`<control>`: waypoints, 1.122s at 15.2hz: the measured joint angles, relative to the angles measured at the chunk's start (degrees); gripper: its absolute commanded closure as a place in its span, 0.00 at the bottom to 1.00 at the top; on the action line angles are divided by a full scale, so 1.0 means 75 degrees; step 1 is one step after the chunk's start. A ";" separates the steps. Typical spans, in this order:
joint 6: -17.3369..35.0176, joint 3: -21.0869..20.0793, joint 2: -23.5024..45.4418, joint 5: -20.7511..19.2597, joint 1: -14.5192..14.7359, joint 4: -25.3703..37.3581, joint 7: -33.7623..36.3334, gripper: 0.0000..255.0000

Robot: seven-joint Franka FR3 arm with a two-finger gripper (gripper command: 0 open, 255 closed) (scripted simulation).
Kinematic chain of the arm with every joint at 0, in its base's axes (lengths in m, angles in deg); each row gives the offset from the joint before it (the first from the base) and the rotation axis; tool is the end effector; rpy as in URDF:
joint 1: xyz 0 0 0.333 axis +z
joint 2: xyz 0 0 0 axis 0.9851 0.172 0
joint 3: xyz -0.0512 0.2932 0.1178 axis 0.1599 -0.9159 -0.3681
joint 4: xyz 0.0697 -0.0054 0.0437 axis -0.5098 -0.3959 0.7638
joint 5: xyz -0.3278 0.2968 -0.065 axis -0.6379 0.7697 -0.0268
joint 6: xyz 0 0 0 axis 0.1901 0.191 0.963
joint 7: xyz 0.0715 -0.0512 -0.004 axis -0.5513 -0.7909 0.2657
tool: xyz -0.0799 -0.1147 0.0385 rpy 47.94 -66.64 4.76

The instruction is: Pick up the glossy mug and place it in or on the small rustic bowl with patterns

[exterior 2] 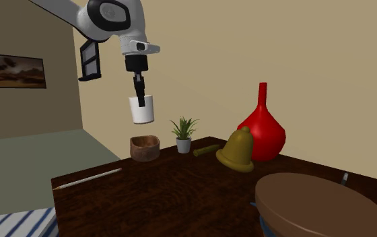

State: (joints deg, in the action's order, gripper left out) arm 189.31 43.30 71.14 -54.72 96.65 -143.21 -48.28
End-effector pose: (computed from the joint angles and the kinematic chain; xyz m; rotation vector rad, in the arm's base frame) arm 0.5642 0.3067 0.4507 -3.0682 -0.0386 -0.1211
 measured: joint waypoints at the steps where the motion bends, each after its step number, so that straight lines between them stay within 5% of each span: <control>1: 0.0088 0.0001 0.0004 -0.0001 -0.0001 -0.0084 -0.0004 1.00; 17: 0.1165 -0.0001 0.0295 -0.0062 0.0012 -0.0872 0.0017 1.00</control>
State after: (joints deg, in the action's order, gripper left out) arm 198.05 43.29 73.36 -55.18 96.74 -149.75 -48.16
